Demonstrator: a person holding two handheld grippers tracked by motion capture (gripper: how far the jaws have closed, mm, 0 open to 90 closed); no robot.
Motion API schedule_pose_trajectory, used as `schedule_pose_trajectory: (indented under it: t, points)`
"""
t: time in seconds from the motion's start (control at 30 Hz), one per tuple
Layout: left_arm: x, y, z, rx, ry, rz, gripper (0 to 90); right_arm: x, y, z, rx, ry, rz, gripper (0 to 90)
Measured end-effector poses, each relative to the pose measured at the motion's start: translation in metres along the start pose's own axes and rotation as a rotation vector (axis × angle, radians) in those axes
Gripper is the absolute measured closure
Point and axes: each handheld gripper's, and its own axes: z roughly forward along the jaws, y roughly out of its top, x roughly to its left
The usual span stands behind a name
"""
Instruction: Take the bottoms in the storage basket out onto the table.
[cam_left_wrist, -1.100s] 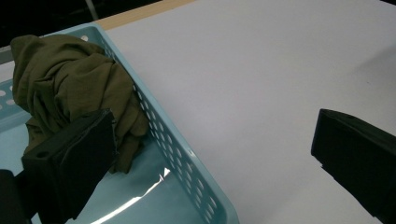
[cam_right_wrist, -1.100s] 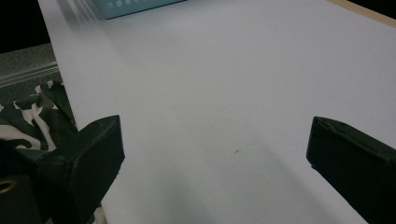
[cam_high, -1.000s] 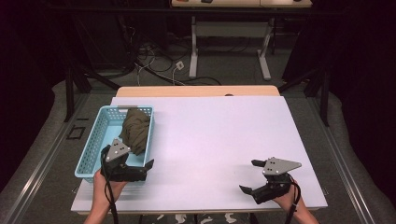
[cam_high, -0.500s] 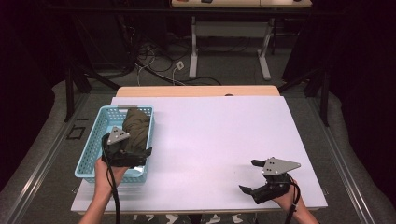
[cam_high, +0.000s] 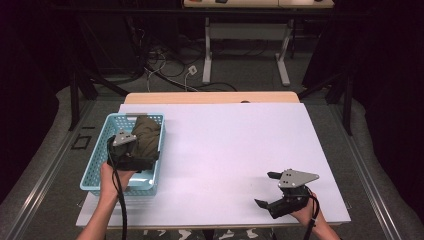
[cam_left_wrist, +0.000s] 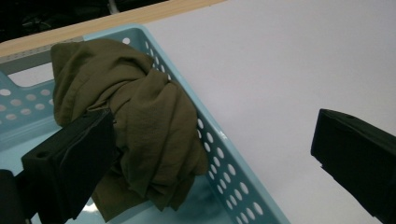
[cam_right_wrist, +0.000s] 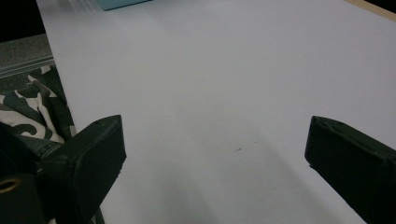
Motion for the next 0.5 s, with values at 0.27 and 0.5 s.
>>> schedule_pose_trajectory:
  t: [0.27,0.5]
  points:
    - [0.010,0.002,-0.005,0.010,0.034,-0.025,0.2,0.000,0.000,0.002,0.004,0.004,-0.004,5.1]
    - [0.016,0.010,-0.002,0.044,0.081,-0.031,0.6,0.001,0.000,-0.001,0.002,-0.009,-0.010,5.2]
